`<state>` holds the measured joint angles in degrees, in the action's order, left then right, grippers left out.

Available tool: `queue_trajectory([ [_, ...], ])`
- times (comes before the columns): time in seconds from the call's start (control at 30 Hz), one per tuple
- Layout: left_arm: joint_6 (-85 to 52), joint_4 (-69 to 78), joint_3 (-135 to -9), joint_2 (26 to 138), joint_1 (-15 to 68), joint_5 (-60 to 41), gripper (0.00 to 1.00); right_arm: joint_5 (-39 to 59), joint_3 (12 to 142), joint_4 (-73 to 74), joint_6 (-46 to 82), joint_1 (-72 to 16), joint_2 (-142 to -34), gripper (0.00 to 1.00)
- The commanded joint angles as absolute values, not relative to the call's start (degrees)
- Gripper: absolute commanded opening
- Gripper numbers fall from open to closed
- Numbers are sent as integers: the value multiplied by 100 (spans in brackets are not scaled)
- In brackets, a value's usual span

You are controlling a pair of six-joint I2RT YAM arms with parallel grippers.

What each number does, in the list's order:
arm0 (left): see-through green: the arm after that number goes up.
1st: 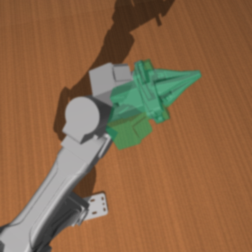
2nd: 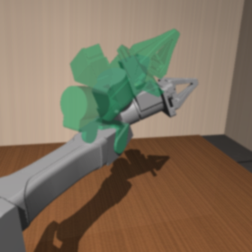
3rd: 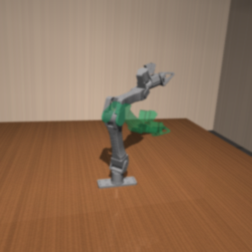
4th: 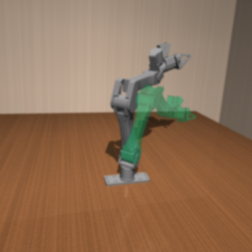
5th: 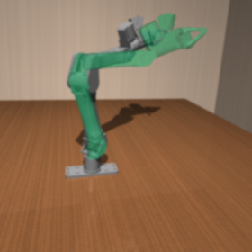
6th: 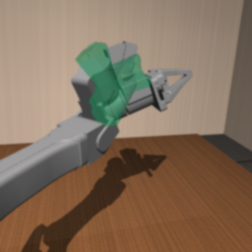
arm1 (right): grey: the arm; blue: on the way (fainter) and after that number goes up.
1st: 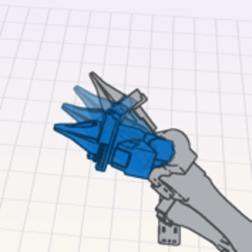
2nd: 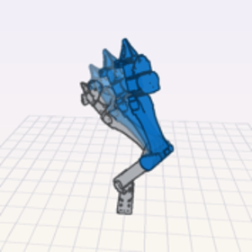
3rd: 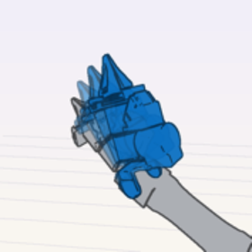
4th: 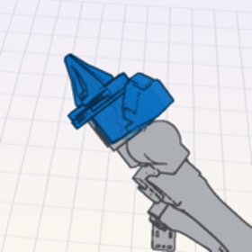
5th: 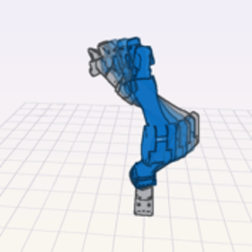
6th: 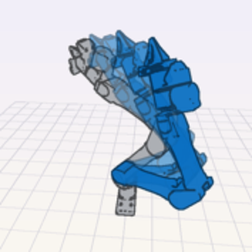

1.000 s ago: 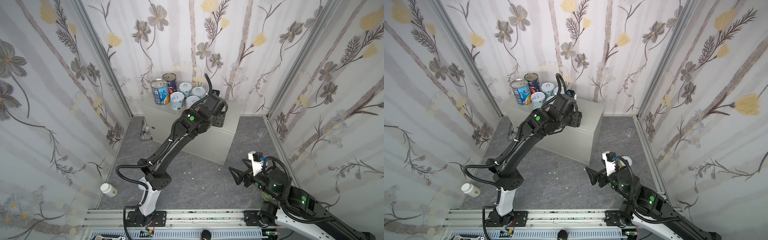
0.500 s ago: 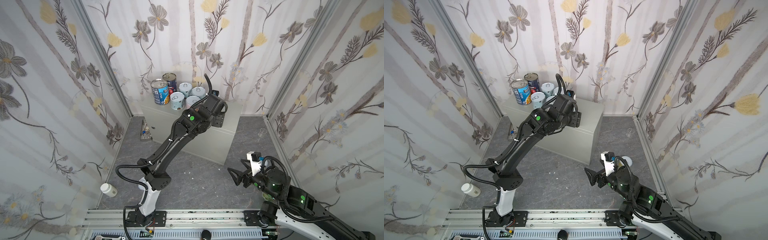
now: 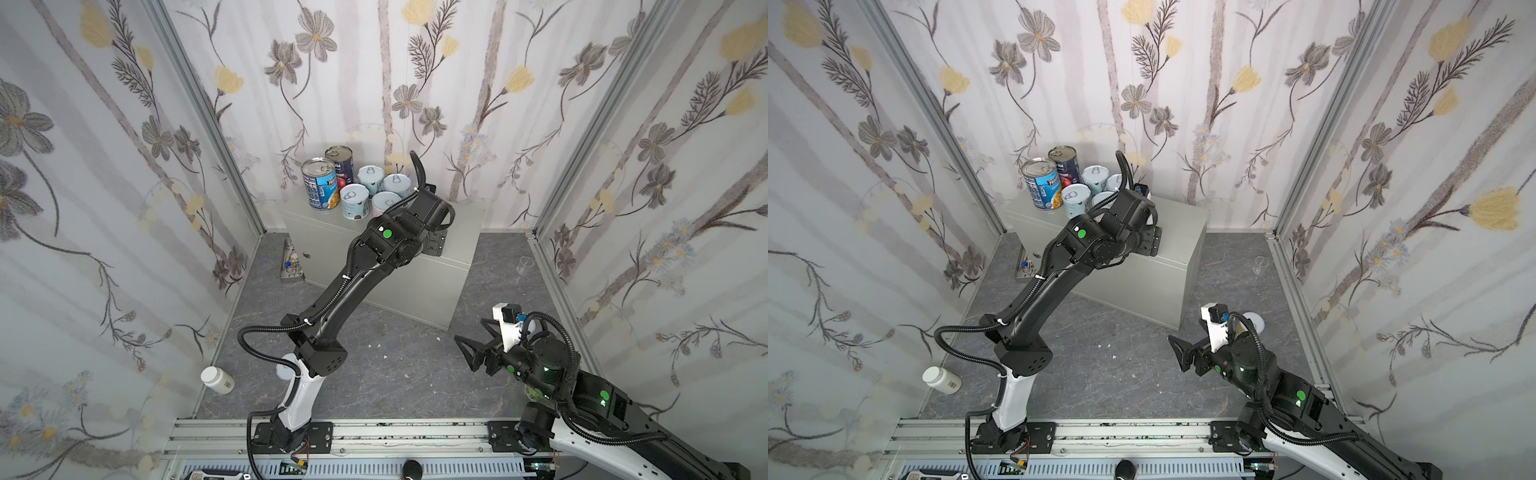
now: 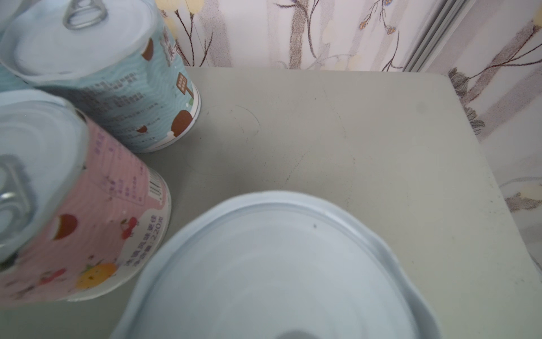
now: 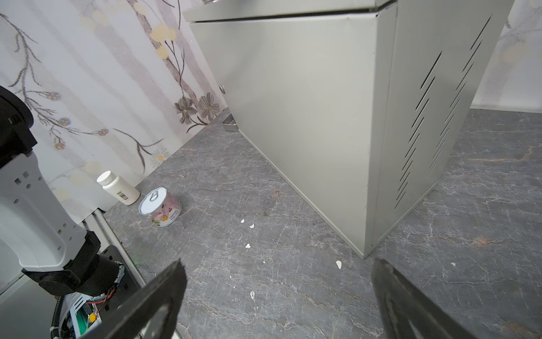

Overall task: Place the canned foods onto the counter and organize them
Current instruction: 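Open left gripper and lift away while right arm rises toward cabinet top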

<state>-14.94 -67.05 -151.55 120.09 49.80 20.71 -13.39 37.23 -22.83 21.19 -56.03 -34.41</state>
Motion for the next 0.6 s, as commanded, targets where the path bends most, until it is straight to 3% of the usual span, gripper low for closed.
queue_trajectory([
  [0.0,-1459,-6618,-15208,12100,4983,2219,80,-1322,3698,-2110,2144,-5607,-3413,99],
  [0.4,-1200,-5891,-15202,12560,4935,2533,83,-1232,3675,-2127,2205,-5607,-3357,99],
  [0.57,-1178,-5795,-15199,12612,4878,2494,91,-1235,3680,-2151,2158,-5608,-3302,99],
])
